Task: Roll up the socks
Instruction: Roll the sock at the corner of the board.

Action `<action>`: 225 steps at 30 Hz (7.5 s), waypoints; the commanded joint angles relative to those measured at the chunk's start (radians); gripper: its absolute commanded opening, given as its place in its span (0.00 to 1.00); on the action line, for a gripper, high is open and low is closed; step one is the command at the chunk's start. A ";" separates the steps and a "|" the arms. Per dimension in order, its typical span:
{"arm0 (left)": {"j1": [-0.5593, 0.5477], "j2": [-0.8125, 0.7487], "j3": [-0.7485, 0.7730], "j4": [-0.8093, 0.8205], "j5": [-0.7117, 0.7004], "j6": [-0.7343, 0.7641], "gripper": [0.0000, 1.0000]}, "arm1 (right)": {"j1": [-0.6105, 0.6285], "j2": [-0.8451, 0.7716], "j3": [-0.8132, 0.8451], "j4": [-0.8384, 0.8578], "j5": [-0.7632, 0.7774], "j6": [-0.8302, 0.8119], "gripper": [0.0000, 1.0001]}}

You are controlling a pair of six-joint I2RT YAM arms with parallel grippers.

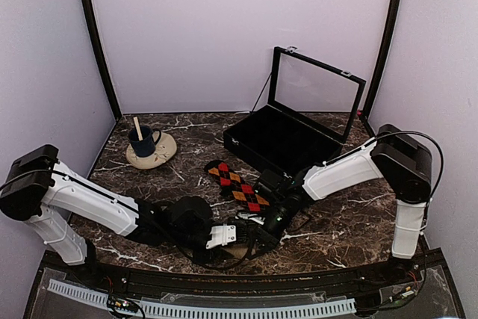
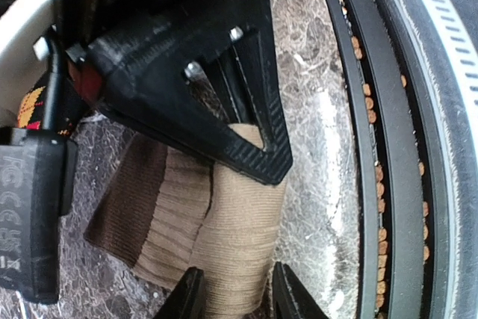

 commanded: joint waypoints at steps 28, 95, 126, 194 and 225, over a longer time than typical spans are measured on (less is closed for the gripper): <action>-0.010 0.141 0.092 -0.133 0.069 0.075 0.00 | -0.037 0.063 0.040 -0.094 0.031 -0.038 0.00; 0.299 0.398 0.438 -0.648 0.759 -0.078 0.00 | 0.333 -0.399 -0.221 0.192 0.895 -0.136 0.32; 0.332 0.418 0.448 -0.699 0.792 -0.014 0.00 | 0.353 -0.156 -0.074 0.144 0.847 -0.272 0.11; 0.188 -0.384 -0.273 0.092 0.081 -0.305 0.36 | -0.009 0.145 0.073 -0.037 -0.048 0.004 0.00; -0.055 -0.068 -0.066 0.028 -0.085 0.019 0.41 | -0.036 0.204 0.164 -0.198 -0.174 -0.028 0.00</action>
